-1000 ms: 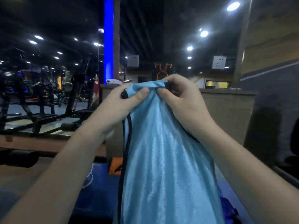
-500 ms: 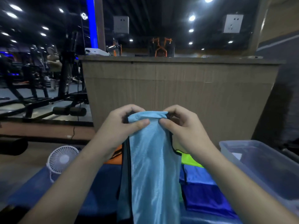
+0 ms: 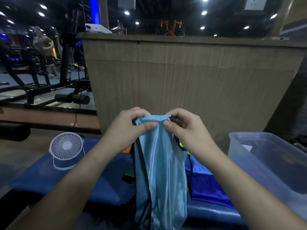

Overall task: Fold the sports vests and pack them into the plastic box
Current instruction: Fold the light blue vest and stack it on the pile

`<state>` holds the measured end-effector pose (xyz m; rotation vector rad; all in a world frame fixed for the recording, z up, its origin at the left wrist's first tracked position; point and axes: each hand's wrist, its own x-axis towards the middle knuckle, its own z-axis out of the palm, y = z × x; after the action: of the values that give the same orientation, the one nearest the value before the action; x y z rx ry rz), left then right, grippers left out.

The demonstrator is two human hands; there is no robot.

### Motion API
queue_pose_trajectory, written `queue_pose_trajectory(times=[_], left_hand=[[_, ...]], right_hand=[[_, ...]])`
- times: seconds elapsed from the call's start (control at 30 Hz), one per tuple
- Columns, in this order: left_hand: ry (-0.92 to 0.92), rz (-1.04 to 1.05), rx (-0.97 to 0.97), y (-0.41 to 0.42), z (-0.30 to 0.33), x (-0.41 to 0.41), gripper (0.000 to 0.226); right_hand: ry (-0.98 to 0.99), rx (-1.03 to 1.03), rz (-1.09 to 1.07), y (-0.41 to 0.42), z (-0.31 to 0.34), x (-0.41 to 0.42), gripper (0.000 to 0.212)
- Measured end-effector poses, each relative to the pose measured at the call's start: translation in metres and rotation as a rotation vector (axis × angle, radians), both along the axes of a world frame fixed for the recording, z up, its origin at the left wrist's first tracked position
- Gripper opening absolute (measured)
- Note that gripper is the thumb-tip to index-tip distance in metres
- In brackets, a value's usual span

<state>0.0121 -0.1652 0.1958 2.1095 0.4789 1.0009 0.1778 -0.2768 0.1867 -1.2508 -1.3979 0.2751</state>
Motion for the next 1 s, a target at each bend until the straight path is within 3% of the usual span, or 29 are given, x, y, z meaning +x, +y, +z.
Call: queue_pose_trajectory(times=[0.2, 0.27, 0.4, 0.57, 0.73, 1.0], left_hand=[[-0.158, 0.049, -0.052, 0.002, 0.009, -0.012, 0.008], [-0.149, 0.064, -0.03, 0.005, 0.011, -0.016, 0.007], [-0.132, 0.106, 0.0, 0.02, 0.013, -0.027, 0.009], [-0.109, 0.128, 0.007, 0.033, 0.015, -0.041, 0.006], [-0.055, 0.137, -0.008, 0.043, 0.019, -0.046, 0.004], [0.067, 0.07, 0.043, 0.056, 0.039, -0.034, 0.003]], right_hand=[[-0.026, -0.216, 0.083, -0.003, -0.025, -0.001, 0.023], [-0.115, -0.309, 0.071, -0.005, -0.041, 0.003, 0.029], [-0.21, -0.399, 0.073, -0.012, -0.066, 0.009, 0.024], [-0.215, -0.362, 0.03, -0.021, -0.083, 0.015, 0.025], [-0.084, -0.298, 0.017, -0.025, -0.081, 0.021, 0.014], [-0.134, -0.277, -0.106, -0.016, -0.063, 0.046, 0.013]])
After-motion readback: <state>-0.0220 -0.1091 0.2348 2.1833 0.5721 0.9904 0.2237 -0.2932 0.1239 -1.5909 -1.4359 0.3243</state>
